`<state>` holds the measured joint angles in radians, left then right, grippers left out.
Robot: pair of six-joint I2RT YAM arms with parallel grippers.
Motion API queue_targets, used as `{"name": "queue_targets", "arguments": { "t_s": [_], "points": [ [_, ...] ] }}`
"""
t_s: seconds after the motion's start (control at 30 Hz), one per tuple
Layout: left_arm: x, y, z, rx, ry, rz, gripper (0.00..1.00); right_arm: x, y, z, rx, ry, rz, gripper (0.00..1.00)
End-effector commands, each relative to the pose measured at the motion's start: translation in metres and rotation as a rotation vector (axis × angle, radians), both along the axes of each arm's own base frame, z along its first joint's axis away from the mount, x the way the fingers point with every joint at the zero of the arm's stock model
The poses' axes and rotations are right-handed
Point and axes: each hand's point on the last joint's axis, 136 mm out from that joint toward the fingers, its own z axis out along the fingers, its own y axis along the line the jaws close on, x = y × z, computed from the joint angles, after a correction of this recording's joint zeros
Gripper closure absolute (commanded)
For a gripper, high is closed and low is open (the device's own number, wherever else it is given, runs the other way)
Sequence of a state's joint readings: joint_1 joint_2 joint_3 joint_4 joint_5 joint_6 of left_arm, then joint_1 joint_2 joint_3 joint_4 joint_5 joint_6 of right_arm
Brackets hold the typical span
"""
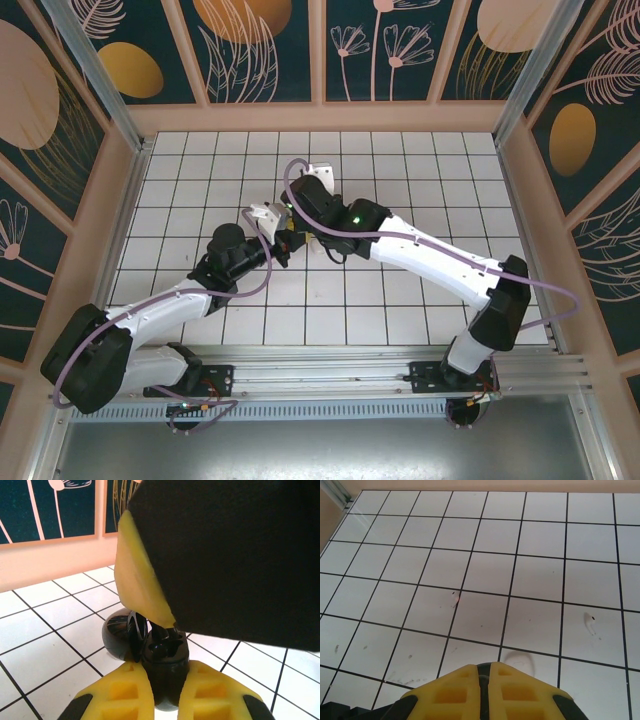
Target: Insert wireless bluetooth earbuds into charging case
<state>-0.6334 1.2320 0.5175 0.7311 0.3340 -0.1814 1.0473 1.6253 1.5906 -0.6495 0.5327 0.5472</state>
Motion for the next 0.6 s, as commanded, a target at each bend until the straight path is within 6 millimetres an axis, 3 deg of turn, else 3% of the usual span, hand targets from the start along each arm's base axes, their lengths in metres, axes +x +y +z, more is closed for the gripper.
{"name": "queue_targets", "arguments": {
  "t_s": [0.0, 0.57],
  "points": [
    [0.0006, -0.0036, 0.027, -0.075, -0.053, -0.017, 1.0, -0.0063, 0.0004, 0.0082, 0.03, -0.014, 0.026, 0.91],
    [-0.0001, -0.0037, 0.0348, -0.115, -0.051, -0.02, 1.0, -0.0122, -0.0072, 0.0062, 0.026, -0.024, 0.041, 0.91]
  ]
}}
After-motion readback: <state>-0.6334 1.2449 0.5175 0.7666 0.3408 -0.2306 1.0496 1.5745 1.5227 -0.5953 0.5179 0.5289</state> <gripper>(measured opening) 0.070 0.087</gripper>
